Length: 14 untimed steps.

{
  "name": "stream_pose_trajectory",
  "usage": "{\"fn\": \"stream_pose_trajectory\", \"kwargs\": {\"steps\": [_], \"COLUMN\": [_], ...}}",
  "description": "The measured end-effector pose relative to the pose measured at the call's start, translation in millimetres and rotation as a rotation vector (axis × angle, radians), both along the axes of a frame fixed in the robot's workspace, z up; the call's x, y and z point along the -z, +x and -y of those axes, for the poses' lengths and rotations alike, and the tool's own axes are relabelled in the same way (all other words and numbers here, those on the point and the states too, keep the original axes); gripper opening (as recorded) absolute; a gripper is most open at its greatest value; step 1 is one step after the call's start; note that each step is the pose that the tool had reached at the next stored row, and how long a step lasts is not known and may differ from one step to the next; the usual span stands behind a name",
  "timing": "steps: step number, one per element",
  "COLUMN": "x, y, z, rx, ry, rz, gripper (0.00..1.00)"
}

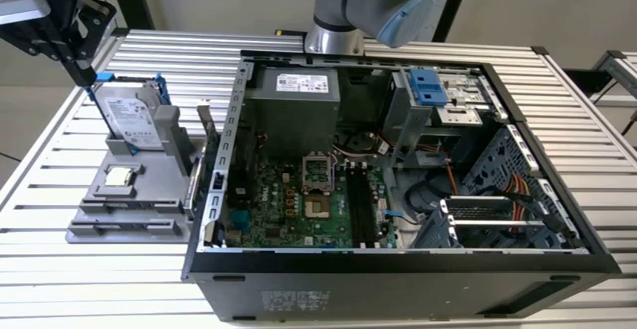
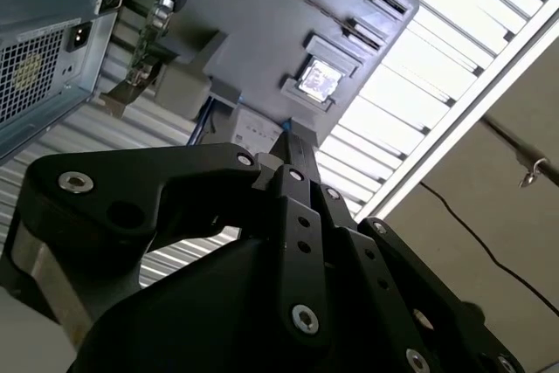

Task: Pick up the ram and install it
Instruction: 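Pick up the ram and move it above insertion slot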

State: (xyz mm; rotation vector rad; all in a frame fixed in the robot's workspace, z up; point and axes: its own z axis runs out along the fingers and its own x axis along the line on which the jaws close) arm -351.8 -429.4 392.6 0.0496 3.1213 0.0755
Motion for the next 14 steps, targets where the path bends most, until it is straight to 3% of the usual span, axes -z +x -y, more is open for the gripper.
{"fn": "stream_pose_trajectory", "kwargs": {"steps": [14], "x": [0.1], "y": [-1.2], "z": [7.5], "rx": [0.000], "ry": [0.0001], "rz": [0.0001], "gripper": [0.00]}}
